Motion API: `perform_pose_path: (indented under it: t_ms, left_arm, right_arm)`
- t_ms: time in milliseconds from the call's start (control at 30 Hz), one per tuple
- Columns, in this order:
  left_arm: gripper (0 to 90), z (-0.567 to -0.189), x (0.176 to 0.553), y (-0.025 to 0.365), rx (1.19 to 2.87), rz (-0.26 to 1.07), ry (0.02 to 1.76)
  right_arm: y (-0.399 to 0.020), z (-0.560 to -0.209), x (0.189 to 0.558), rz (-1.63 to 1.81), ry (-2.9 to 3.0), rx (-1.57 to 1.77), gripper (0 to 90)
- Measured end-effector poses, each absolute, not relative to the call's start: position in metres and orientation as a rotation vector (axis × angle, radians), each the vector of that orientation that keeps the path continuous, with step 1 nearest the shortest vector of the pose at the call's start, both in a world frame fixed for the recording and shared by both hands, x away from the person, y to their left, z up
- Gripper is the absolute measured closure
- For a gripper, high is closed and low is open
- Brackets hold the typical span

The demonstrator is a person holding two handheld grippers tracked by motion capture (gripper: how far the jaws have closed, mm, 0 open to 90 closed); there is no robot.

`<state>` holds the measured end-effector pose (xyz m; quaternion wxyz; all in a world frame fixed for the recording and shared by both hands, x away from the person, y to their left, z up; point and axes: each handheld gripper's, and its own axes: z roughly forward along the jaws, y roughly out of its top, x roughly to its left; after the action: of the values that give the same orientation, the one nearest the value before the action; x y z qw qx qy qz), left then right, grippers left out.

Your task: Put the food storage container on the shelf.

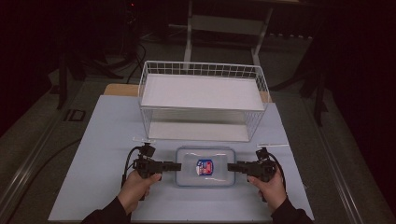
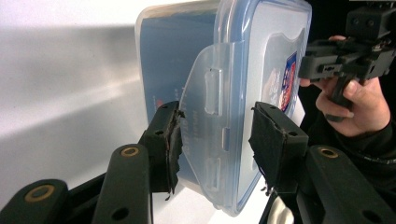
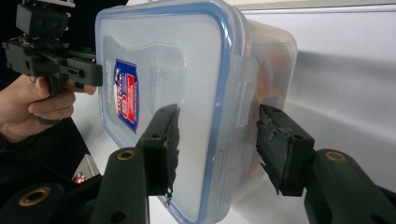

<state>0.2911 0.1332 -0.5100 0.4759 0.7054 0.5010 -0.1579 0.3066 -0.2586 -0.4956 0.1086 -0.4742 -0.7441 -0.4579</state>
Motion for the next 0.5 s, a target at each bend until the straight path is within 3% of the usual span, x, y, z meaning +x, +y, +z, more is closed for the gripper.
perform_pose_path:
  t_ms: [500]
  left_arm:
    - [53.5,-0.461,0.289,0.137,1.701,-0.279,1.17]
  right_arm:
    - [-0.256,-0.455,0.306,-1.444,-2.223,-1.362,49.8]
